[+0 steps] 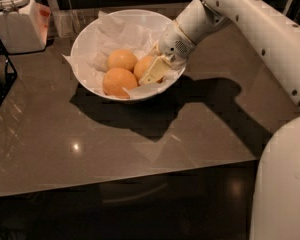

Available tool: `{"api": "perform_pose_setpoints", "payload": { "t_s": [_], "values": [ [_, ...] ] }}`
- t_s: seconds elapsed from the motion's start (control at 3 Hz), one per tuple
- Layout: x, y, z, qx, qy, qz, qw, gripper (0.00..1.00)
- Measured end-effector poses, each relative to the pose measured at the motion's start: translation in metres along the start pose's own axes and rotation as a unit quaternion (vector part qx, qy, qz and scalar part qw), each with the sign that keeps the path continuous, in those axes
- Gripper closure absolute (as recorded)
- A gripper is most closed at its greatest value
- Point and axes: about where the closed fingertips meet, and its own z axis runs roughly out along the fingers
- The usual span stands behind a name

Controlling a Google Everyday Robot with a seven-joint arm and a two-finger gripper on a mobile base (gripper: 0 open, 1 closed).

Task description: Pick orange from white bowl

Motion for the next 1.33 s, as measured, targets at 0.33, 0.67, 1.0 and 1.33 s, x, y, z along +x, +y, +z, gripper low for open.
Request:
{"api": "perform_pose_setpoints", "payload": {
  "t_s": [0.33,0.67,1.0,1.33],
  "values": [
    [-0.009,0.005,-0.029,0.013,-0.055,-0.009,0.9984,1.00],
    [-0.041,0.019,-0.076,0.030,-0.101,-0.052,0.9931,1.00],
    [-0.067,0.036,-0.115,0.055,-0.125,-0.088,0.9867,1.00],
    [-0.080,0.045,-0.137,0.071,-0.143,-0.106,0.9814,1.00]
  ]
}}
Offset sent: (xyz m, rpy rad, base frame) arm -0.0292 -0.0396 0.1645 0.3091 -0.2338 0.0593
